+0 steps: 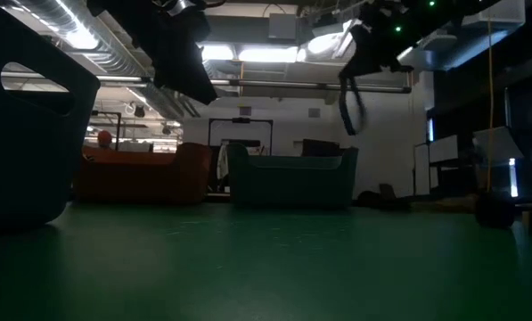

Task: Sort rubber bands into baskets
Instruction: Put the blue rubber band into the green bin, then put the black rubber band into the orange bin

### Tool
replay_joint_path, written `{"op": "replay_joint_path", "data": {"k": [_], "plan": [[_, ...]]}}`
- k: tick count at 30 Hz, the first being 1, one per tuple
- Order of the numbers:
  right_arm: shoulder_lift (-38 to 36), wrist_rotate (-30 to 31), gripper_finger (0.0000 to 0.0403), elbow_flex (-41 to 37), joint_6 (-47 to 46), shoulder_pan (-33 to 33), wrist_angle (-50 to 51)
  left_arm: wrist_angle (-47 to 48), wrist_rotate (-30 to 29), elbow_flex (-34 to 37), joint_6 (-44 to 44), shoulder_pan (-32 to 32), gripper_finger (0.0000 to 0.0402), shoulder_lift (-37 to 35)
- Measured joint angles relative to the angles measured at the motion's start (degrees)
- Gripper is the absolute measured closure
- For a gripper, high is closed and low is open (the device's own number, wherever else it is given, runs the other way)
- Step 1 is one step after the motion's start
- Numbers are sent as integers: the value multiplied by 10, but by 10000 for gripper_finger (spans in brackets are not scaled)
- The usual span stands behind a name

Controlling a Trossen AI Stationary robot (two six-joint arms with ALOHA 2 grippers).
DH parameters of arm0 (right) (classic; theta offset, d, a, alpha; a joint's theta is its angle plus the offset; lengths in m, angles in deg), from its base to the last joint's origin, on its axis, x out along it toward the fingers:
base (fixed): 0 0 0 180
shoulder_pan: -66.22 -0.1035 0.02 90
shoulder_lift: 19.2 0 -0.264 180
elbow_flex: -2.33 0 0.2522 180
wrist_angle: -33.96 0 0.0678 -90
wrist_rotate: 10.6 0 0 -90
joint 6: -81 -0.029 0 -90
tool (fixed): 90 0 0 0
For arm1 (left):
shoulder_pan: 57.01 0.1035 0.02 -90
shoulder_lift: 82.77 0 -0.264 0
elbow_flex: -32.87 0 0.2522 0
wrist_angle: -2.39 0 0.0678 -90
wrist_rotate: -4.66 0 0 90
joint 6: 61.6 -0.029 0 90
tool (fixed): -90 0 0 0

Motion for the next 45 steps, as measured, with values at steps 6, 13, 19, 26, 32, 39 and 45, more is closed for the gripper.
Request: {"op": "replay_joint_path", "data": {"k": [6, 13, 19, 26, 32, 39, 45], "plan": [[49, 3, 384, 0, 1, 1, -58, -19, 0, 0, -3, -2, 253, 0], [118, 5, 372, 0, 0, 1, -67, -23, 0, 0, -4, -5, 253, 0], [136, 5, 278, 8, -2, 0, -10, -23, 0, 0, -4, -12, 253, 0], [132, 5, 176, 109, -6, -2, 238, -26, 0, 0, -4, -20, 253, 0], [128, 16, 158, 152, -31, -29, 380, -26, 0, 0, -4, -27, 253, 0], [125, 16, 157, 152, -60, -83, 485, -25, 0, 0, -1, -29, 253, 0], [125, 20, 157, 110, -63, -110, 488, -24, 0, 0, -3, -29, 254, 0]]}}
